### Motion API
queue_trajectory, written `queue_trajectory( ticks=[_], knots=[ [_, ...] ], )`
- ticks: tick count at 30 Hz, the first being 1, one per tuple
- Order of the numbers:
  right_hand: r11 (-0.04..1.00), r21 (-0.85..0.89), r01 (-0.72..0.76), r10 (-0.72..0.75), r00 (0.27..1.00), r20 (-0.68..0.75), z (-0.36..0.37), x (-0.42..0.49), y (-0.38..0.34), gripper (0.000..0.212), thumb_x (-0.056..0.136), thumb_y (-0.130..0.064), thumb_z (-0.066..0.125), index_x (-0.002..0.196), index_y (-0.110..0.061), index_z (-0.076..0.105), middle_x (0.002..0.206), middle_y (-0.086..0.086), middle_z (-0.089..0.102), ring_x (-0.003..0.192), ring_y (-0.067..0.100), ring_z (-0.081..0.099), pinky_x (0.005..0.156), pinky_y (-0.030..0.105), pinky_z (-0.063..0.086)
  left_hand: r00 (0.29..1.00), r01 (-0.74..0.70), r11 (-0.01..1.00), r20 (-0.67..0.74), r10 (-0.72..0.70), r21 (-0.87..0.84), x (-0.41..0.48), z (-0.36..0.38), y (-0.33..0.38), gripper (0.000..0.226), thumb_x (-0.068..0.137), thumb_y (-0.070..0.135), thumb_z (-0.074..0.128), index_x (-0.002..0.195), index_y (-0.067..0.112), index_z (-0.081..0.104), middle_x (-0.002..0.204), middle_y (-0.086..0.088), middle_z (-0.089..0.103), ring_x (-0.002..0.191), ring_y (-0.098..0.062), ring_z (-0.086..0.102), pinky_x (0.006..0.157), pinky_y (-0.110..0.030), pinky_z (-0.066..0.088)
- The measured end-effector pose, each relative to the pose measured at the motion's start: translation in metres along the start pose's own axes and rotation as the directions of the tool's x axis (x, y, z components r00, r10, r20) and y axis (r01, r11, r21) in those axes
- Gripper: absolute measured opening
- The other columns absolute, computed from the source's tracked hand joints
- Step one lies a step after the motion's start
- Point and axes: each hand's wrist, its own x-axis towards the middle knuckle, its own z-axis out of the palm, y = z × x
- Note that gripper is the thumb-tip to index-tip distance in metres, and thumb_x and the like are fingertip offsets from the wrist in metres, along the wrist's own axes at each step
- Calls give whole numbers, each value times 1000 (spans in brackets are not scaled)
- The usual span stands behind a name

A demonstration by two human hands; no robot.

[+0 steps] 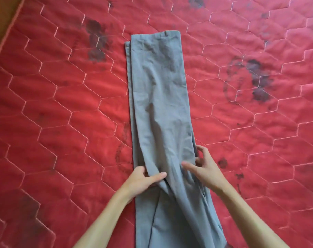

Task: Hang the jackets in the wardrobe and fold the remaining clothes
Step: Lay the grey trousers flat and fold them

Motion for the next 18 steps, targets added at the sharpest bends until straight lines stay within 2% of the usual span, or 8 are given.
queue_trajectory(
  ticks=[2, 5, 8, 11, 13, 15, 18],
  knots=[
    [990, -136, -27, 9, 992, -129, 6, -13, 15, 49, 85, -33, 74, 123, -31, 43, 89, -2, 72, 77, 13, 69, 67, 25, 48, 998, -16, 999, -55, 14, -31, -8, 7, -9, 19, 87, 5, 73, 104, -2, 71, 100, -17, 76, 98, -29, 72, 91, -41, 58],
    [991, -124, -45, 13, 970, -245, 12, -30, 33, 42, 87, -39, 70, 121, -23, 51, 82, -8, 72, 78, 12, 67, 71, 29, 47, 990, -18, 994, -139, 3, -108, -18, 15, -16, 20, 92, -6, 59, 110, -5, 66, 104, -22, 74, 92, -28, 72, 77, -38, 62],
    [987, -159, 20, -58, 969, -238, 8, -42, 43, 31, 85, -33, 71, 112, -24, 61, 73, -7, 73, 73, 9, 68, 78, 36, 53, 972, -120, 989, -215, 99, -88, -38, 12, -15, 19, 99, 4, 56, 115, 0, 65, 105, -18, 74, 86, -22, 73, 64, -32, 62],
    [978, -156, 137, -188, 902, -388, -11, -43, 42, 20, 84, -30, 73, 104, -27, 70, 73, -7, 72, 70, 7, 66, 77, 34, 53, 900, -299, 952, -314, 302, 59, -62, -5, -6, 16, 101, 13, 56, 101, 6, 70, 81, 0, 75, 66, -5, 68, 55, -20, 54],
    [974, -114, 193, -224, 873, -433, -24, -43, 40, 21, 86, -28, 74, 105, -24, 70, 74, -8, 72, 73, 5, 66, 80, 31, 52, 847, -354, 931, -392, 359, 89, -76, -18, 1, 22, 103, 19, 52, 95, 15, 71, 71, 3, 70, 54, -5, 60, 51, -20, 50],
    [978, -95, 184, -207, 907, -367, -30, -47, 42, 23, 89, -30, 71, 109, -20, 68, 79, -9, 73, 78, 4, 67, 81, 28, 51, 860, -320, 947, -411, 302, 27, -80, -26, -5, 24, 105, 29, 48, 99, 22, 70, 81, -5, 73, 64, -12, 66, 57, -24, 55],
    [987, -134, 93, -120, 971, -205, -29, -62, 61, 32, 93, -44, 62, 110, -18, 69, 86, -11, 69, 75, 0, 62, 69, 20, 46, 931, -144, 990, -337, 138, 8, -78, -18, -40, 25, 101, 43, 51, 100, 23, 67, 106, -13, 73, 94, -24, 71, 83, -42, 60]
  ],
)
